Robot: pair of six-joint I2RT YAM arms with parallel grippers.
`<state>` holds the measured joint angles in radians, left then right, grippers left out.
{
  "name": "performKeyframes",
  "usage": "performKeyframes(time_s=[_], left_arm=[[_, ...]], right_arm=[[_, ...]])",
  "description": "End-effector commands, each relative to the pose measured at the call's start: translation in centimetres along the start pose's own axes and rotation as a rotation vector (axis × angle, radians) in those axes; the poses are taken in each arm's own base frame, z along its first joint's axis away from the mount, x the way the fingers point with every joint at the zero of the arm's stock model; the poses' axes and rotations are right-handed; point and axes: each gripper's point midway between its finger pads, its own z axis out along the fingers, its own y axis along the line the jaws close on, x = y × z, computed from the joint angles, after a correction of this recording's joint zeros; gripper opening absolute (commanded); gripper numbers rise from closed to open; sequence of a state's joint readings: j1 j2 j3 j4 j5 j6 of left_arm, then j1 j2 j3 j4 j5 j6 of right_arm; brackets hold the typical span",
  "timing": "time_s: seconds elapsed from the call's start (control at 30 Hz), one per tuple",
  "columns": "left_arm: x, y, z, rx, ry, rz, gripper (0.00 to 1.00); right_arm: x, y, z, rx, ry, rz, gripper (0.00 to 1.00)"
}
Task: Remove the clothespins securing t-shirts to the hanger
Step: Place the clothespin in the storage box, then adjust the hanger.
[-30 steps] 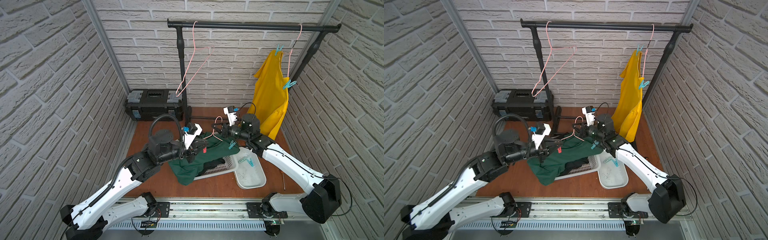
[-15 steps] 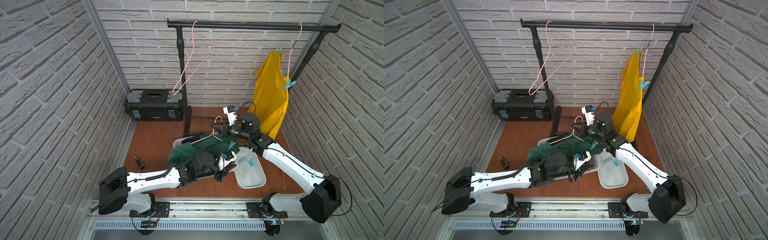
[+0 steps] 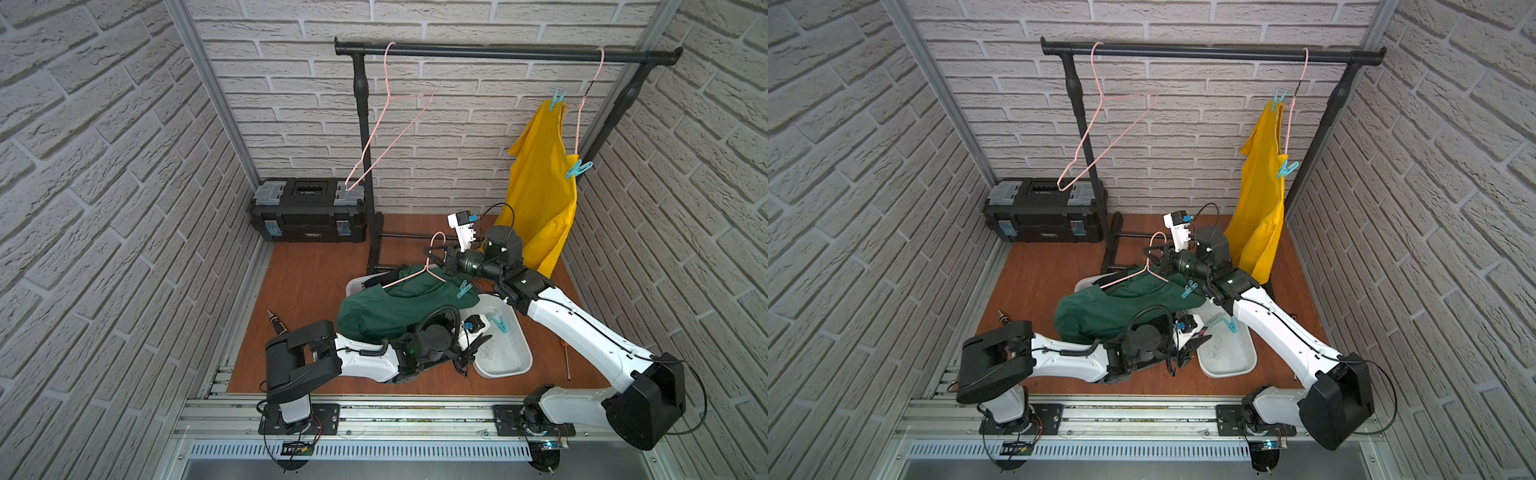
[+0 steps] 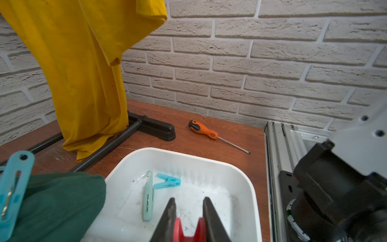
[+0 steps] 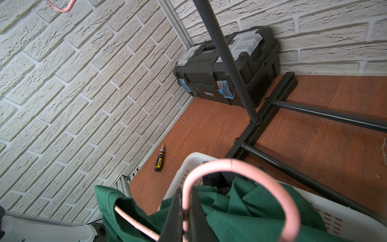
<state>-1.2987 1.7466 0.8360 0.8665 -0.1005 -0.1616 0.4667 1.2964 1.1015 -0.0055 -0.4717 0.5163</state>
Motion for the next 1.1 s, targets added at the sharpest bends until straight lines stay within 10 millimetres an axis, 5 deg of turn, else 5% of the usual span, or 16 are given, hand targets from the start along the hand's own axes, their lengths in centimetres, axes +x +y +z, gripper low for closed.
performKeyframes(time_s=[0.0,0.57,0.63,1.07], left_arm=[[-4.6,0.2,0.7,-0.022,-0.164,-0.025,0.35],[-5.5,1.8,-0.3,-0.092,-0.080,0.001,0.91],[-6.2,2.3,-1.3,-0.107,-0.052,0.010,0.98],[-10.2,5.7,-11.3,-0.140,0.172,-0.023,0.98]], right_arm=[[-1.3,1.6,-1.0,-0.039,-0.049,-0.026,0.03],[-0.6,1.2,-1.3,-0.028,-0.048,-0.017,0.03],[-0.5,1.1,-1.2,-0.027,-0.047,-0.013,0.03],[-0.4,0.9,-1.0,-0.026,-0.050,-0.021,0.03]])
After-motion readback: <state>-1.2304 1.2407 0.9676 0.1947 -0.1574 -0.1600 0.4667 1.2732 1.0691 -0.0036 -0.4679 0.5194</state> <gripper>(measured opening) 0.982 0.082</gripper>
